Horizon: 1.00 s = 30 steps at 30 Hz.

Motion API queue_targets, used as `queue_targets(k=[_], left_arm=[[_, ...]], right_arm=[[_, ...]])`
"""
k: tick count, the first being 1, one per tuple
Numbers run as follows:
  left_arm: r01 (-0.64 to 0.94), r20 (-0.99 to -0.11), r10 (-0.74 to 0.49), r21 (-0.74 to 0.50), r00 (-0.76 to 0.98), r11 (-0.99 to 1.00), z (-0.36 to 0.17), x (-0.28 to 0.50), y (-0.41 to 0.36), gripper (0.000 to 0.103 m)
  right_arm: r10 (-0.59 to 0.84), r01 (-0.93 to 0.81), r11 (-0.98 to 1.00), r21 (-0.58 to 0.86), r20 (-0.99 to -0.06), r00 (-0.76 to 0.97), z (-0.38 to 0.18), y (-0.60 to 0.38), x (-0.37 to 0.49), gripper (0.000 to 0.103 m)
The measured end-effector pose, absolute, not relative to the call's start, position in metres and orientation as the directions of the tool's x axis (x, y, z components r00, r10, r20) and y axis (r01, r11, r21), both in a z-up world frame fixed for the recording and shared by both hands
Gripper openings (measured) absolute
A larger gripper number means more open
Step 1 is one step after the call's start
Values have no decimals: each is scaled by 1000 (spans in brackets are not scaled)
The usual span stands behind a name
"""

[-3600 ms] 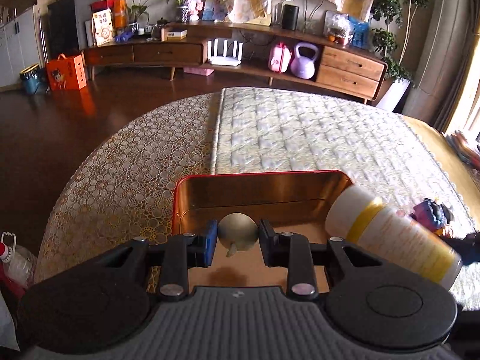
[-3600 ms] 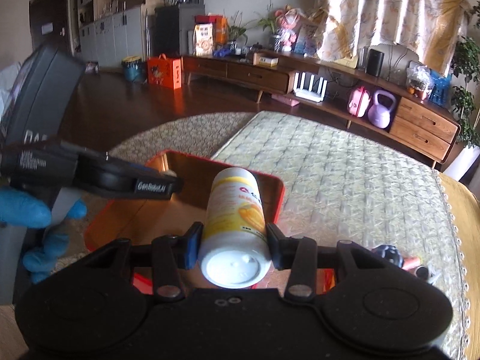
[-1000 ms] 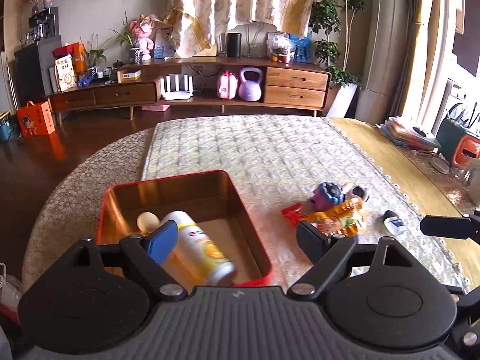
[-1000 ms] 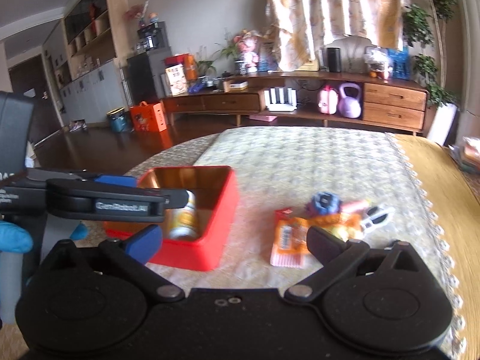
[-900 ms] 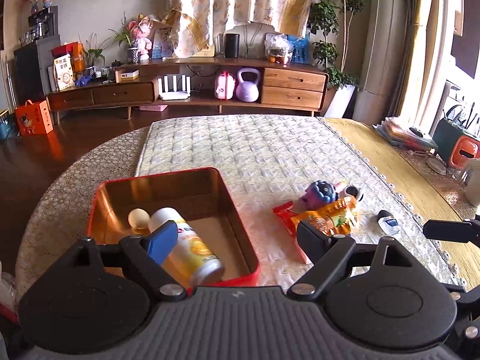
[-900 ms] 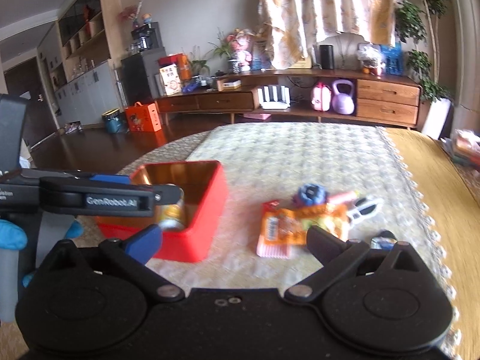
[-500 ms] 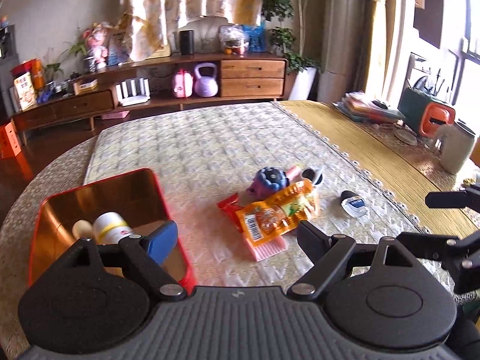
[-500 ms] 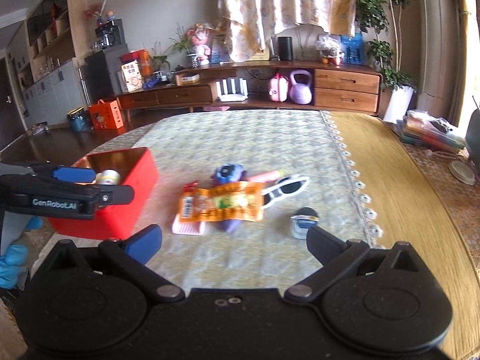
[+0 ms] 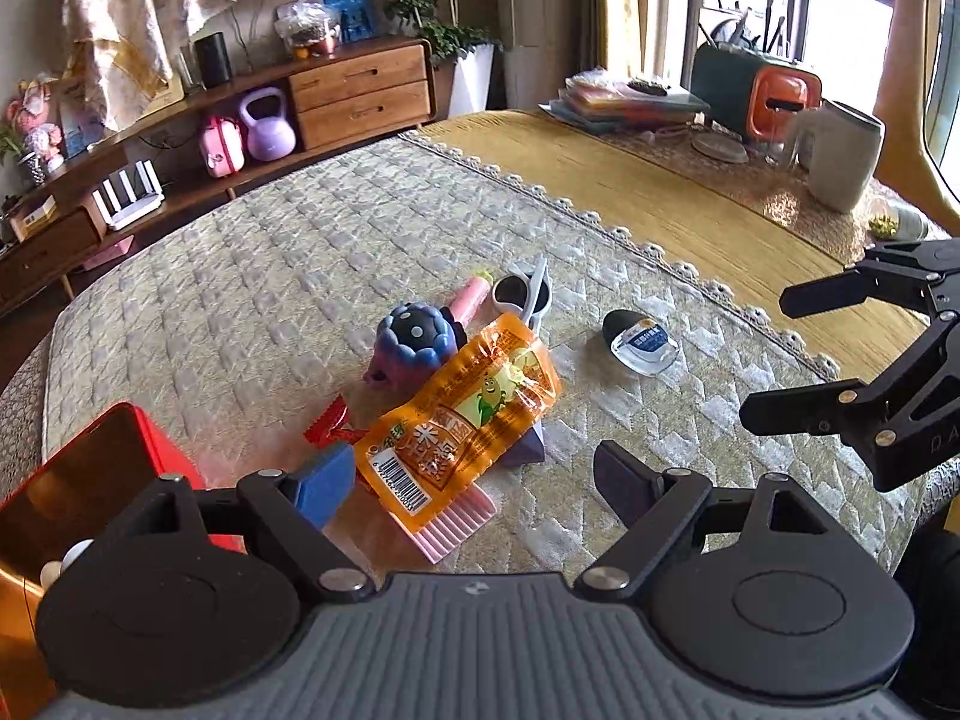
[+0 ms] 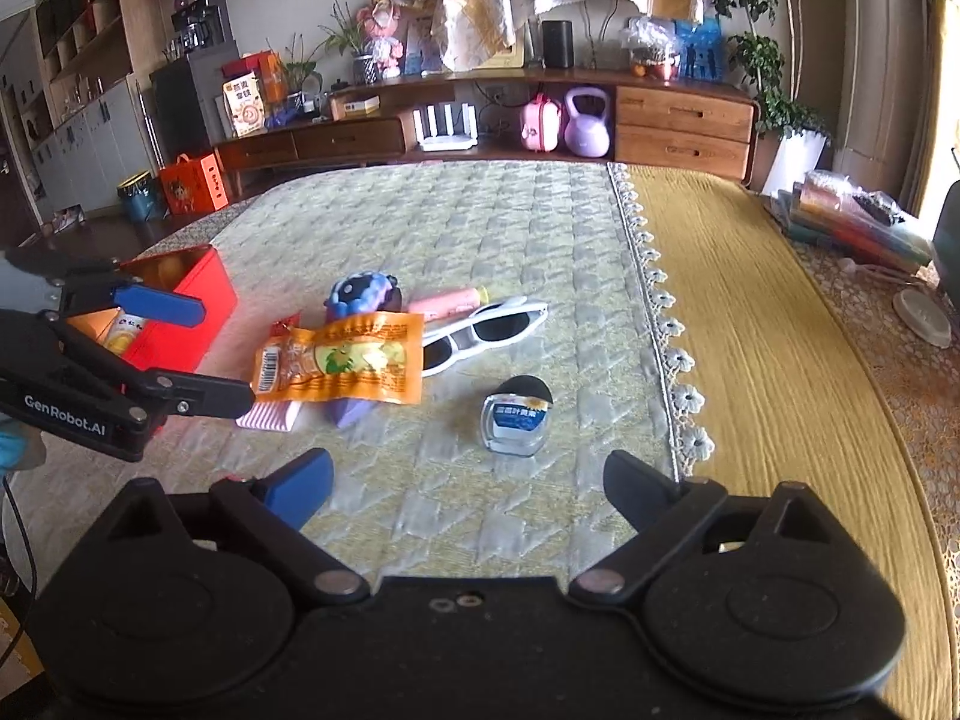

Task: Organize rigid objects
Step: 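Grasp the small glass jar with the right tool while the left tool grasps the orange snack packet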

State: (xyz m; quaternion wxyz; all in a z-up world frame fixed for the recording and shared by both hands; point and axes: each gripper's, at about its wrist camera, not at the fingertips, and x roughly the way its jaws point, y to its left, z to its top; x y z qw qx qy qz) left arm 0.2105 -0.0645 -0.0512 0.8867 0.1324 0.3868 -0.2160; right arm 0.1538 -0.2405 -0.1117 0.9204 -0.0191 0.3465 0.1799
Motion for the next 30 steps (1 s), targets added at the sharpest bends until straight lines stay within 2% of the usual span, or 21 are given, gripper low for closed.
queue_targets(k=[9,16,30], left_arm=[[559,-819,-251,101,516,823,-74,248,-79,87],[574,-837,-190,170,513,801,-90,264,-85,87],[602,-834,-263,101,485,792,-97,282,-76,85]], right_arm=[[315,-372,925,71,-689,653,-120,-245,187,89],[315,-353,930,99,-709,631,-131,-244,212,81],[318,-348,930,115,-726,610,-146,-233,230,74]])
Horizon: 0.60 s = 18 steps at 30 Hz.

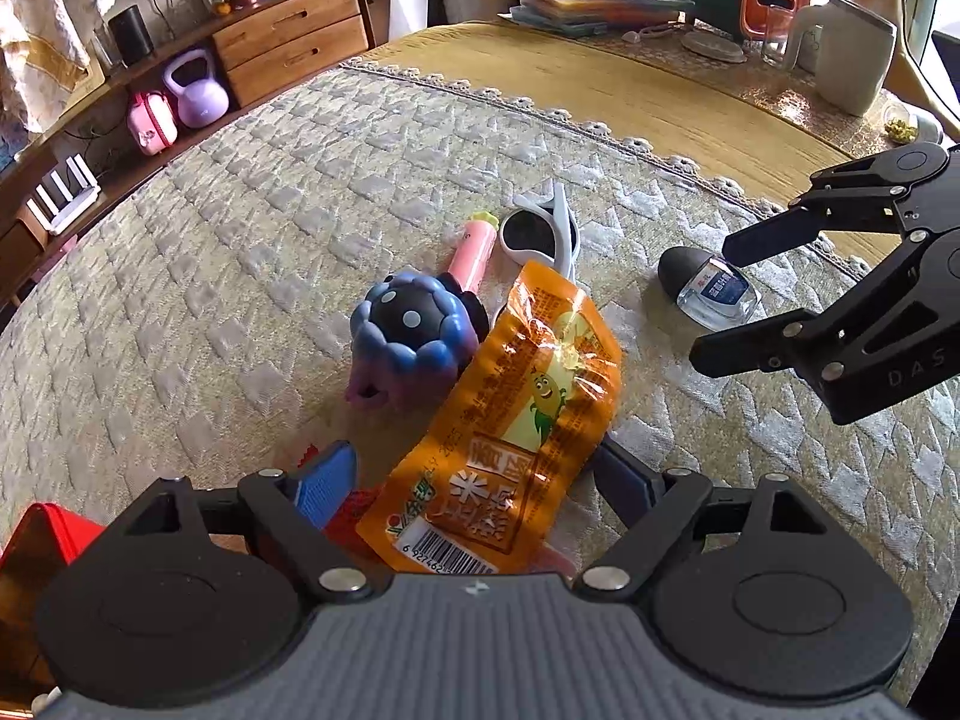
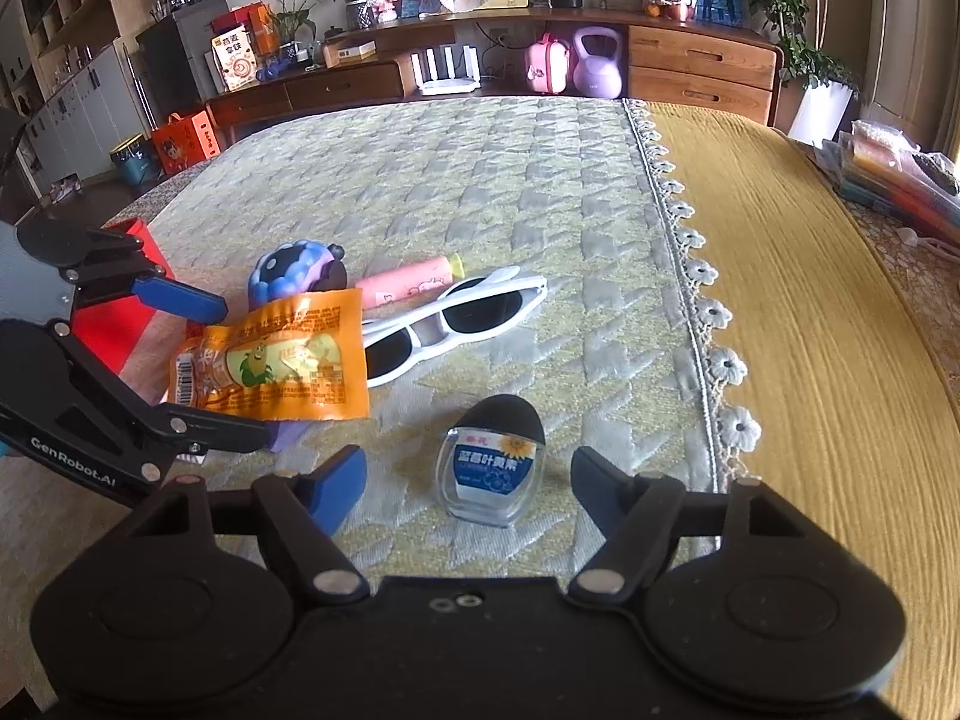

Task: Organize rigid objects
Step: 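Grasp the small glass jar with the right tool while the left tool grasps the orange snack packet, then carry the jar into the red tin with the right tool while the left tool drops the packet in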

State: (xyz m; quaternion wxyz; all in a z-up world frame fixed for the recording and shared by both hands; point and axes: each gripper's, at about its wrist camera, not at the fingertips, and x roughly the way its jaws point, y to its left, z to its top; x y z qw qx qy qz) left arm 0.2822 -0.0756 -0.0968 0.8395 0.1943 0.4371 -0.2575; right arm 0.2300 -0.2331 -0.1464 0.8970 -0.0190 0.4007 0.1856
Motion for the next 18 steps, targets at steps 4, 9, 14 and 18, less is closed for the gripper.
queue_targets(k=[4,9,14,18], left_arm=[[617,-825,-290,88,485,782,-96,277,-76,74],[615,-818,-284,105,501,781,-98,273,-77,64],[602,-814,-277,108,511,792,-98,270,-76,61],[590,-810,-272,110,519,800,-96,265,-76,59]], right_arm=[[312,-347,932,107,-724,615,-148,-229,233,69],[299,-351,933,82,-720,626,-148,-222,233,61],[268,-331,942,53,-714,647,-148,-220,231,38],[264,-329,943,48,-710,653,-147,-219,226,38]])
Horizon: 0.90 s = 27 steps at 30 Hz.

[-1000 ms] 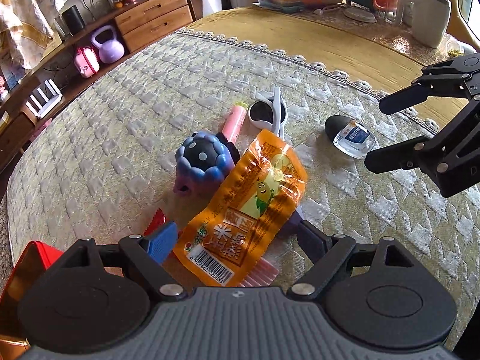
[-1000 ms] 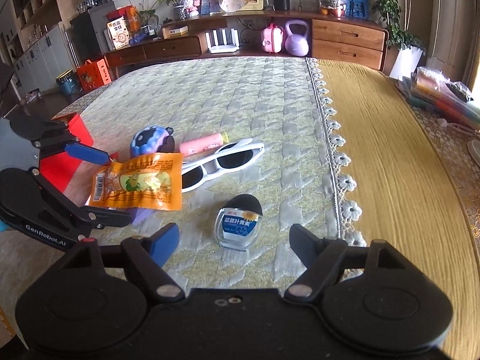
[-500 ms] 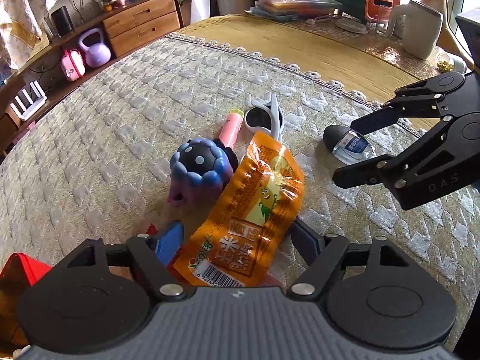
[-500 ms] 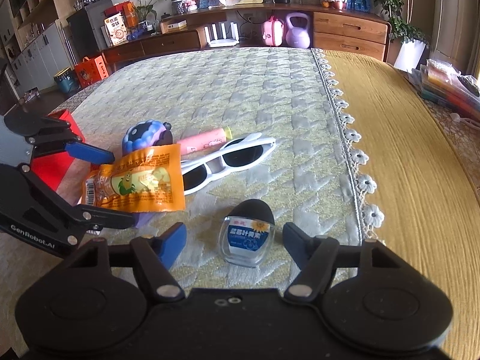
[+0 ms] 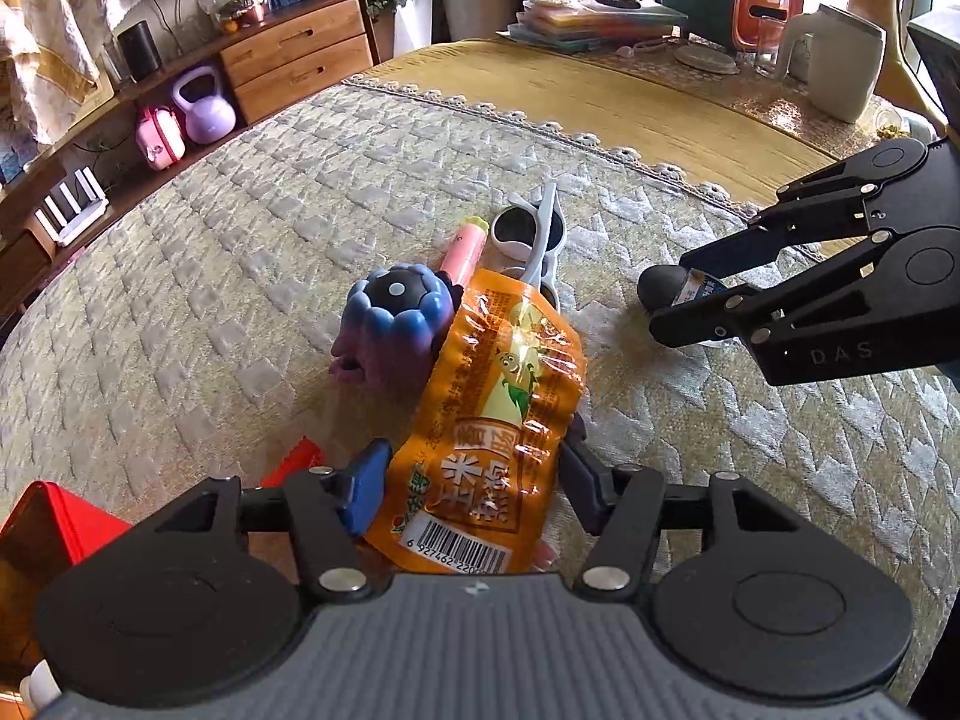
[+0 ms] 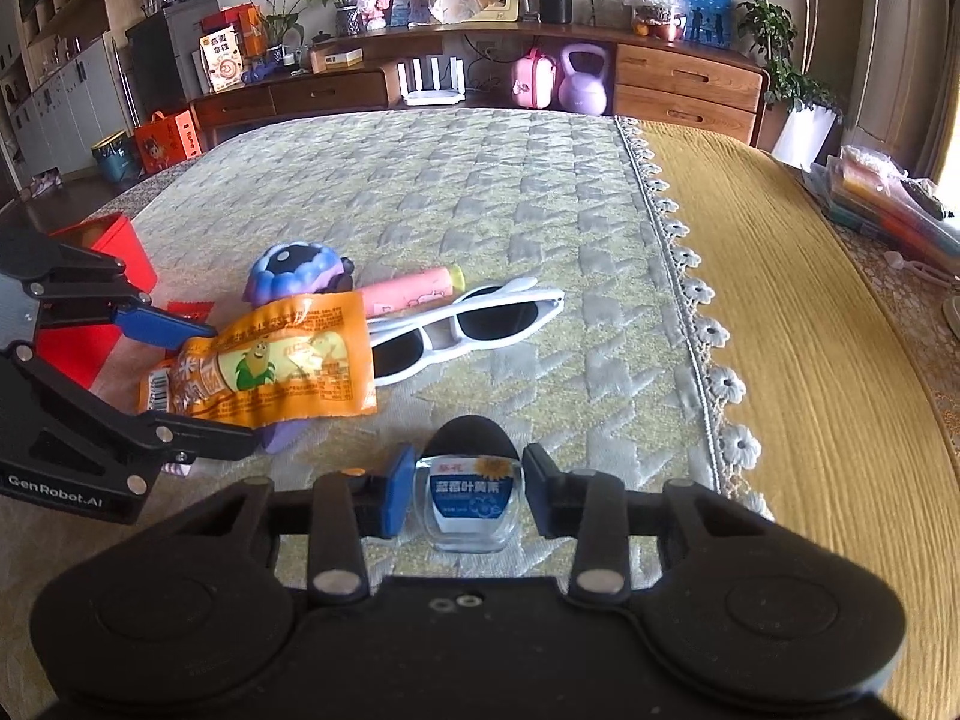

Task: Organize rigid objects
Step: 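Carry the jar into the red tin with the right tool while the left tool drops the packet in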

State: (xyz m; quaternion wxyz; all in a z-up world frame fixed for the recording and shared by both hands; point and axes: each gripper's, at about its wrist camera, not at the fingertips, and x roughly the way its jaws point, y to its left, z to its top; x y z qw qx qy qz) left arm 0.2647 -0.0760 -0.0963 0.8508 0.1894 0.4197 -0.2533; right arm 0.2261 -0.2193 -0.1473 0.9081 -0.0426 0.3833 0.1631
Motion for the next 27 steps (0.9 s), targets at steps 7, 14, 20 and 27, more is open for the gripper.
queue_targets(k=[7,14,20,27], left_arm=[[540,-806,-284,52,519,840,-88,258,-68,58],[478,-788,-298,-5,539,878,-76,243,-54,58],[422,-774,-286,-26,566,906,-70,228,-41,58],[374,-744,-297,-69,598,925,-55,211,-21,58]], right_arm=[[284,-337,939,62,-693,662,-137,-217,207,38],[311,-362,929,69,-675,669,-123,-211,185,38],[326,-380,922,68,-664,673,-111,-200,169,38],[352,-417,907,57,-645,678,-94,-184,151,38]])
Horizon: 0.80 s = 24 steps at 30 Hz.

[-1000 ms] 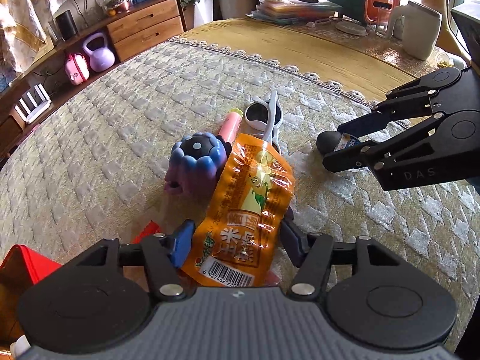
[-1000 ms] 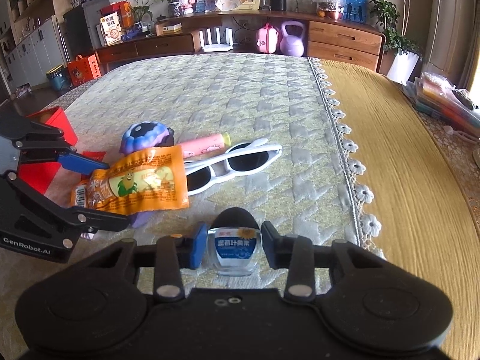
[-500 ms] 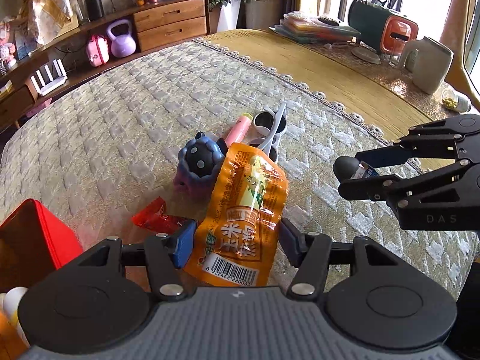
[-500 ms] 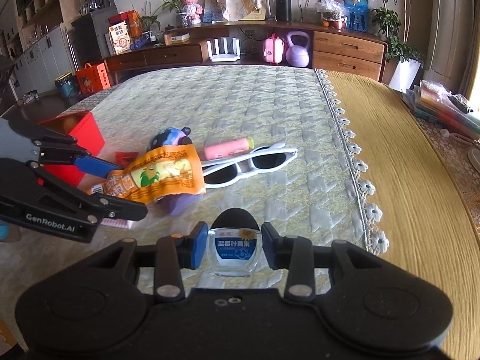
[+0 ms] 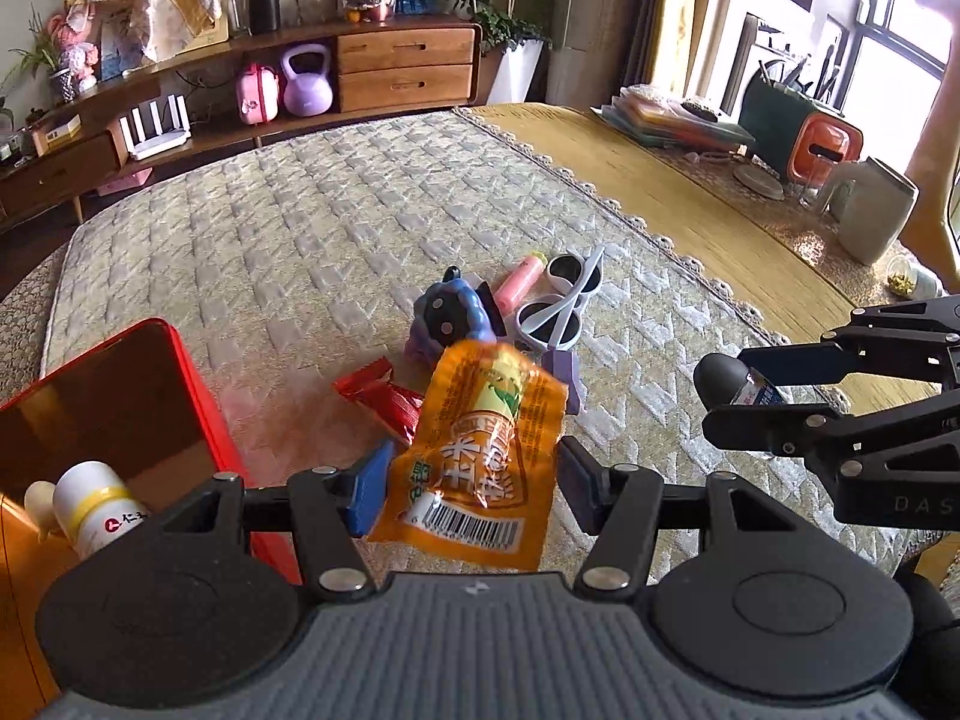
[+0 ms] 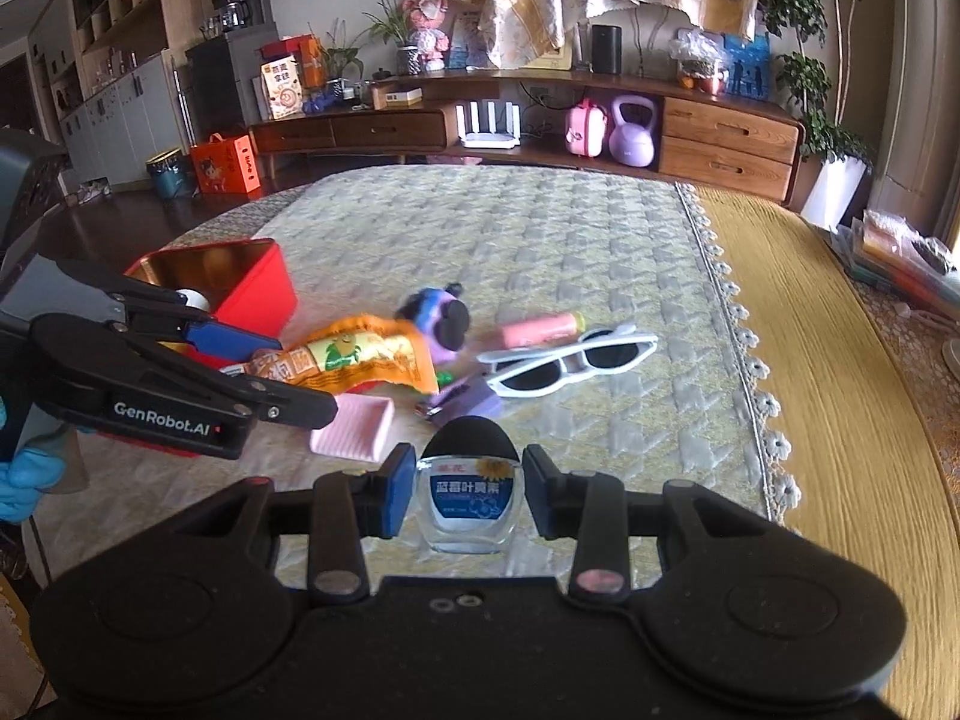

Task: Organize rigid objects
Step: 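Carry the jar into the red tin with the right tool while the left tool drops the packet in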

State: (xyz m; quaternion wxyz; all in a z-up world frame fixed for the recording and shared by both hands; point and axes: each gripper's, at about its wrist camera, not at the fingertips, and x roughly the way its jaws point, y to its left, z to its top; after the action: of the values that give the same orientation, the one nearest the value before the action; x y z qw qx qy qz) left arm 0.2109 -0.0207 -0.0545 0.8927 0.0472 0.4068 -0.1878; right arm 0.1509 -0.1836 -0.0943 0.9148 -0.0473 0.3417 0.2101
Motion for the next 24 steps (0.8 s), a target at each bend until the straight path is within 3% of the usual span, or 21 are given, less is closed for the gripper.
queue_targets(k=[3,5,13,24], left_arm=[[363,-734,-299,-77,610,929,-48,203,-12,55],[348,-738,-290,-79,609,934,-47,199,-6,31],[326,-720,-297,-104,627,940,-45,186,13,28],[286,-671,-262,-77,694,955,-32,178,20,5]], right_arm=[[360,-437,899,39,-636,683,-86,-174,144,38],[361,-441,897,34,-634,684,-83,-169,141,38],[360,-459,888,5,-629,689,-75,-153,131,38],[347,-457,889,-17,-625,700,-72,-148,124,38]])
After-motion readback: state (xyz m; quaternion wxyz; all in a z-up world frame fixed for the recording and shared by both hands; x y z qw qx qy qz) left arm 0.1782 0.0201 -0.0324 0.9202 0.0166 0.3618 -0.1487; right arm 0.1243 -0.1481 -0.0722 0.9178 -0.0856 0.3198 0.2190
